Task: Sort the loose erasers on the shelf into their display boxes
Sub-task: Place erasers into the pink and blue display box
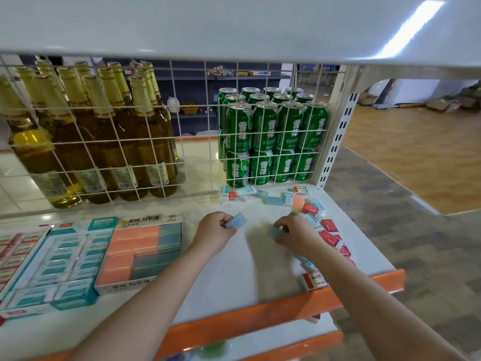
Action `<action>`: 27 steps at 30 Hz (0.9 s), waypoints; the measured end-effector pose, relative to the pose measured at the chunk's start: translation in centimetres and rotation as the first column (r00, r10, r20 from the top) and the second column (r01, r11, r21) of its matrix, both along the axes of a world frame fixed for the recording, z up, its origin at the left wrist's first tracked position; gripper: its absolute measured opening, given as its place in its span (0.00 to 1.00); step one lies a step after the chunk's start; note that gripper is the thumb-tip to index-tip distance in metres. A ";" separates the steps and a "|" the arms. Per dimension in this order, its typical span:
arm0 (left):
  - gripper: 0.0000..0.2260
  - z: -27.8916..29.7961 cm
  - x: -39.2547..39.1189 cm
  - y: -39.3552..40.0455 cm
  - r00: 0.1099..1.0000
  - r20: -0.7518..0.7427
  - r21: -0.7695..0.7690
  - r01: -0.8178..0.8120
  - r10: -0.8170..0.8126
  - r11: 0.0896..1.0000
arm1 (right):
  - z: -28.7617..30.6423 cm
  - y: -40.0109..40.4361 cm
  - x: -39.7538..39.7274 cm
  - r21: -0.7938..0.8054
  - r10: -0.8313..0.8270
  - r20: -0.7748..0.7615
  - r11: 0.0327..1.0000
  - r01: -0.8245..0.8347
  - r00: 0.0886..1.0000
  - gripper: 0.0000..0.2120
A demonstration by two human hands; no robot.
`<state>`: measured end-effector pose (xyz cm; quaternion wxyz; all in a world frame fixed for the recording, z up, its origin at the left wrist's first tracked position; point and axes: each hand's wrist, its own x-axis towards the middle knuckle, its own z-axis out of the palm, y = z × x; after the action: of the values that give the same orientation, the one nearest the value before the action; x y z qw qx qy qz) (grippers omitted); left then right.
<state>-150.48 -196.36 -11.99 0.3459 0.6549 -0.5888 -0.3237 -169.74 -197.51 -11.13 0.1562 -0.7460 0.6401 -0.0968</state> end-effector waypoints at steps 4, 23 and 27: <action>0.10 0.0 0.5 0.3 0.999 -0.034 -0.002 -0.026 0.025 1.000 | 0.0 0.2 0.1 -0.028 0.001 0.062 1.000 0.001 0.998 0.11; 0.12 0.0 1.2 1.6 0.940 -0.332 0.033 -0.078 0.085 0.996 | 1.4 0.4 1.3 0.011 0.021 0.446 1.000 -0.029 0.895 0.14; 0.10 -0.1 1.7 1.9 0.930 -0.346 0.004 -0.129 0.122 0.992 | 1.7 0.4 1.6 0.039 -0.005 0.535 0.999 -0.019 0.845 0.13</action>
<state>-148.78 -194.47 -12.05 0.4698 0.6210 -0.4789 -0.4053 -168.13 -197.14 -9.43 0.3447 -0.6884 0.5704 -0.2862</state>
